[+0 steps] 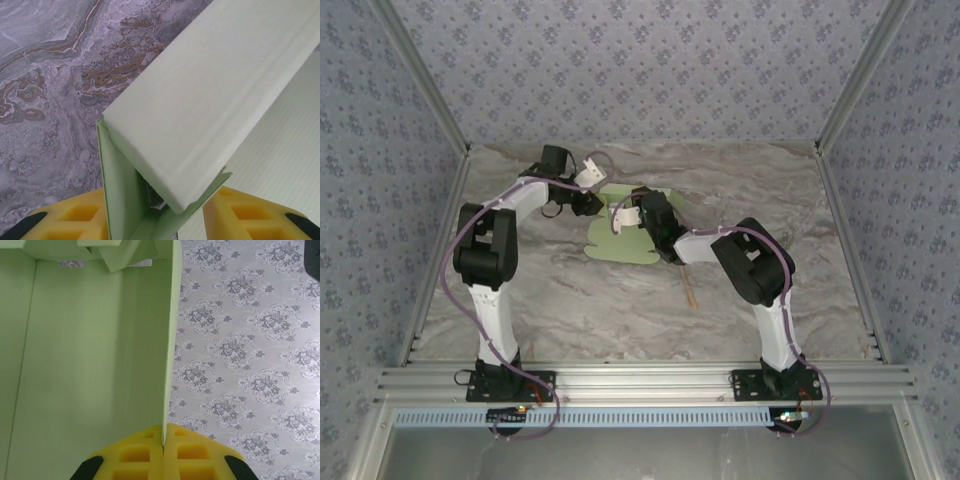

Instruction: Fold the paper box

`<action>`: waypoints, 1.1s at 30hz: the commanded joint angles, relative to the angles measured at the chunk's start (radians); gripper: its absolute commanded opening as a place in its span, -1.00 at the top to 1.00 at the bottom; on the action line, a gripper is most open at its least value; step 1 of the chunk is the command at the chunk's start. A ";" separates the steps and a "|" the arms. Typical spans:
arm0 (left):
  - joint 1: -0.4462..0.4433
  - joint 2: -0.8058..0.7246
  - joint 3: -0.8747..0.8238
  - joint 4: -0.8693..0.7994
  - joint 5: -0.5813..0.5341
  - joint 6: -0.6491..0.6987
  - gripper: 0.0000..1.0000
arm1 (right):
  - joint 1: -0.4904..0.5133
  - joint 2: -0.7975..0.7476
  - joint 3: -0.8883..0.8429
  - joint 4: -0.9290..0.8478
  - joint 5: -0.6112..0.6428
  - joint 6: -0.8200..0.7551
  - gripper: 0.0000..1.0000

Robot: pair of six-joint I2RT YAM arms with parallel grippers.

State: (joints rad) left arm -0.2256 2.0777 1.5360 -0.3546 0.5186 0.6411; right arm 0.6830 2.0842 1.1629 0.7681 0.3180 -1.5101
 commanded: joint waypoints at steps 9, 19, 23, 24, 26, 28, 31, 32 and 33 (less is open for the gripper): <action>-0.040 -0.035 -0.067 0.143 -0.116 -0.048 0.30 | 0.013 -0.042 0.007 -0.177 -0.081 0.096 1.00; -0.063 -0.024 -0.039 0.158 -0.159 -0.107 0.32 | 0.012 -0.058 0.055 -0.265 -0.094 0.152 1.00; -0.067 -0.015 -0.022 0.148 -0.182 -0.137 0.28 | 0.009 -0.058 0.058 -0.270 -0.094 0.157 1.00; -0.067 -0.015 -0.018 0.142 -0.180 -0.143 0.28 | 0.010 -0.058 0.058 -0.270 -0.093 0.157 1.00; -0.066 -0.016 -0.016 0.135 -0.169 -0.145 0.25 | 0.007 -0.060 0.059 -0.271 -0.096 0.156 1.00; -0.066 -0.009 -0.006 0.124 -0.169 -0.147 0.25 | 0.006 -0.062 0.060 -0.275 -0.098 0.158 1.00; -0.061 0.000 0.011 0.111 -0.184 -0.158 0.31 | 0.003 -0.065 0.064 -0.290 -0.103 0.166 1.00; -0.058 -0.001 0.011 0.113 -0.183 -0.163 0.32 | 0.003 -0.067 0.064 -0.294 -0.106 0.168 1.00; -0.053 -0.003 0.009 0.120 -0.179 -0.172 0.33 | 0.001 -0.070 0.064 -0.305 -0.113 0.169 1.00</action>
State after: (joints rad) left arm -0.2836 2.0541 1.5021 -0.2680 0.3622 0.5011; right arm 0.6697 2.0415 1.2163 0.5556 0.3008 -1.3647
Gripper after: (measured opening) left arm 0.340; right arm 0.059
